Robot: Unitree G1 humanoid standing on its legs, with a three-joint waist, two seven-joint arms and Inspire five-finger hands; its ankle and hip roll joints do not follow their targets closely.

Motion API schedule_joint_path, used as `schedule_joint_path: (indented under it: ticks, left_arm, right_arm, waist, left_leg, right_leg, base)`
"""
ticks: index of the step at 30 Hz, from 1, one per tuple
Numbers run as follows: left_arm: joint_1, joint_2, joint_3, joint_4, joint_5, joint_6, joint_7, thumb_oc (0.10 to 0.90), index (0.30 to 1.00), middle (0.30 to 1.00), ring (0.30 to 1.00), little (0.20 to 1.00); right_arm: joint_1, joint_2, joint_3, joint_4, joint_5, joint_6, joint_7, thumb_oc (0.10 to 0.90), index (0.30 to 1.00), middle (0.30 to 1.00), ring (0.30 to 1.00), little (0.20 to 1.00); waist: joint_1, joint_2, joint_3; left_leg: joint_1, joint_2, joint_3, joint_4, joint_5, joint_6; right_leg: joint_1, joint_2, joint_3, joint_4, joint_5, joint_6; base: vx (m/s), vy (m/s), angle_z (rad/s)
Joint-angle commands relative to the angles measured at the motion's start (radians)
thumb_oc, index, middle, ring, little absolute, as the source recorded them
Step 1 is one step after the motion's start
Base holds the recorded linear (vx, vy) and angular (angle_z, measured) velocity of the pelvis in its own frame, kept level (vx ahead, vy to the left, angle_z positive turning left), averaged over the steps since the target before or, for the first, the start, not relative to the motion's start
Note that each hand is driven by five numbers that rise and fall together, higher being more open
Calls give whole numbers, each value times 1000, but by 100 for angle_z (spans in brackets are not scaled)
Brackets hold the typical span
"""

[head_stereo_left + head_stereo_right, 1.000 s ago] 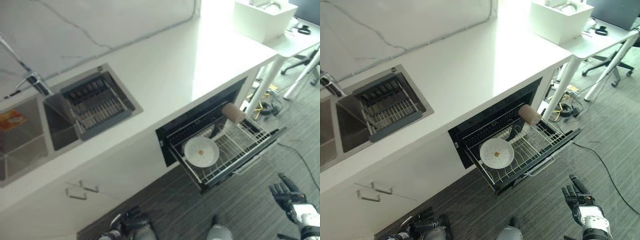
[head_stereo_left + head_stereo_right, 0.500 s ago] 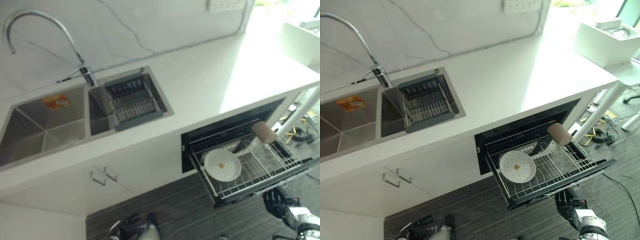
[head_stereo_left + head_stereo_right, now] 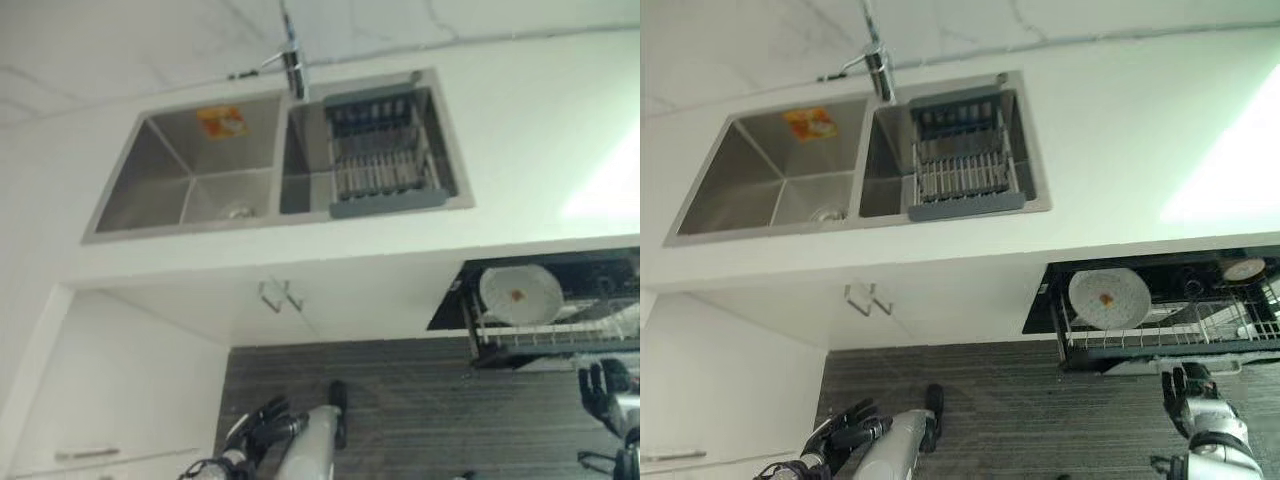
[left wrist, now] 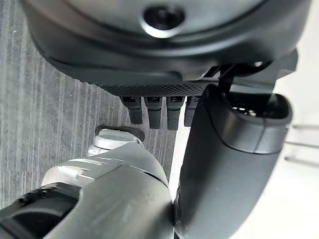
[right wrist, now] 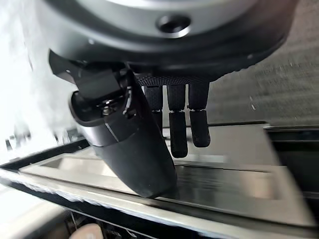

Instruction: Place the dishes in the dishwasher.

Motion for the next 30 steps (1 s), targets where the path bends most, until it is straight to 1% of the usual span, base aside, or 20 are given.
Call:
schedule_joint_path:
  ticks: [1, 3, 7, 9, 11, 14, 18, 21, 22, 23, 24, 25, 27, 29, 30]
  left_arm:
    - [49, 87, -81, 36, 23, 35, 46, 800, 900, 900, 900, 900]
    - [51, 89, -87, 25, 24, 35, 57, 800, 900, 900, 900, 900]
    - [60, 98, -100, -12, 4, 15, 98, 800, 900, 900, 900, 900]
    - [58, 104, -105, -21, -6, 8, 100, 800, 900, 900, 900, 900]
    - [49, 114, -106, -14, -16, 2, 89, 800, 900, 900, 900, 900]
    - [43, 119, -103, -7, -29, -4, 73, 800, 900, 900, 900, 900]
    - [36, 119, -91, 8, -35, -16, 51, 800, 900, 900, 900, 900]
    - [28, 116, -85, 24, -32, -27, 38, 800, 900, 900, 900, 900]
    - [22, 114, -82, 35, -32, -35, 32, 800, 900, 900, 900, 900]
    - [18, 113, -79, 37, -32, -39, 30, 800, 900, 900, 900, 900]
    - [16, 113, -74, 34, -34, -44, 30, 800, 900, 900, 900, 900]
    - [11, 112, -69, 31, -38, -54, 29, 800, 900, 900, 900, 900]
    - [2, 117, -60, 18, -41, -56, 34, 800, 900, 900, 900, 900]
    - [-10, 120, -56, 4, -45, -63, 45, 800, 900, 900, 900, 900]
    - [-16, 117, -49, -11, -44, -67, 56, 800, 900, 900, 900, 900]
  right_arm:
    - [-213, -29, 33, -74, 68, 0, 42, 400, 300, 300, 300, 300]
    - [-238, -38, 38, -72, 83, -7, 31, 400, 300, 300, 300, 300]
    - [-337, -72, 60, -75, 111, -55, 17, 400, 300, 300, 300, 300]
    - [-385, -88, 73, -71, 150, -75, 13, 400, 300, 300, 300, 300]
    - [-438, -116, 90, -58, 145, -89, 23, 400, 300, 300, 300, 300]
    - [-491, -130, 120, -55, 103, -103, 43, 400, 300, 300, 300, 300]
    - [-518, -136, 143, -59, 66, -103, 74, 400, 300, 300, 300, 300]
    - [-514, -132, 143, -62, 29, -90, 94, 400, 300, 300, 300, 300]
    - [-510, -125, 144, -61, 12, -71, 115, 413, 319, 319, 319, 319]
    - [-503, -119, 147, -64, 2, -26, 149, 595, 592, 592, 592, 592]
    - [-494, -113, 153, -68, -31, 9, 178, 800, 900, 900, 900, 900]
    - [-478, -100, 165, -75, -99, 8, 205, 800, 900, 900, 900, 900]
    - [-454, -82, 176, -88, -211, -16, 253, 800, 900, 900, 900, 900]
    - [-426, -52, 196, -119, -318, -52, 292, 800, 900, 900, 900, 900]
    - [-393, -28, 210, -149, -396, -77, 314, 800, 900, 900, 900, 900]
  waist:
    - [90, 22, -2]
    - [101, 21, 1]
    - [140, 21, 16]
    - [151, 26, 20]
    - [159, 34, 23]
    - [158, 43, 27]
    - [151, 45, 27]
    - [143, 40, 26]
    - [140, 37, 26]
    - [137, 33, 26]
    - [133, 28, 26]
    - [126, 21, 25]
    - [116, 12, 27]
    - [103, 0, 28]
    - [90, -9, 31]
  left_leg:
    - [125, 32, -1, -4, -181, -82]
    - [116, 26, -9, -4, -180, -79]
    - [85, 11, -33, -4, -173, -70]
    - [68, 3, -42, -4, -171, -68]
    - [52, -4, -46, -4, -168, -66]
    - [39, -8, -44, -4, -166, -63]
    - [32, -6, -35, -4, -166, -63]
    - [33, -1, -29, -4, -168, -64]
    - [35, 3, -26, -4, -169, -65]
    - [37, 7, -24, -4, -170, -65]
    - [40, 11, -19, -4, -171, -66]
    - [45, 18, -14, -4, -172, -67]
    - [52, 28, -7, -4, -175, -68]
    - [61, 42, 1, -4, -177, -70]
    - [70, 51, 9, -4, -179, -71]
  right_leg:
    - [-118, 19, -4, 143, -29, -39]
    - [-118, 14, -11, 143, -23, -39]
    - [-122, -2, -37, 143, -4, -38]
    - [-129, -13, -44, 143, 4, -37]
    - [-138, -25, -51, 143, 11, -36]
    - [-151, -33, -48, 143, 16, -35]
    - [-164, -40, -43, 143, 25, -33]
    - [-169, -43, -41, 143, 30, -31]
    - [-172, -44, -39, 143, 32, -30]
    - [-175, -43, -37, 143, 34, -30]
    - [-177, -41, -35, 143, 35, -29]
    - [-180, -39, -32, 143, 38, -28]
    - [-185, -34, -24, 143, 44, -26]
    - [-189, -26, -15, 143, 50, -24]
    - [-192, -19, -4, 143, 50, -23]
  base:
    - [95, -49, 24]
    - [54, -31, 29]
    - [69, -30, 27]
    - [38, 10, 27]
    - [25, 72, 4]
    - [14, 83, 7]
    - [1, 68, 3]
    - [-22, 36, -2]
    - [-45, 13, -10]
    - [-55, -5, -13]
    - [-68, -22, -19]
    - [-73, -30, -18]
    - [-82, -55, -16]
    - [-102, -84, -31]
    - [-110, -93, -35]
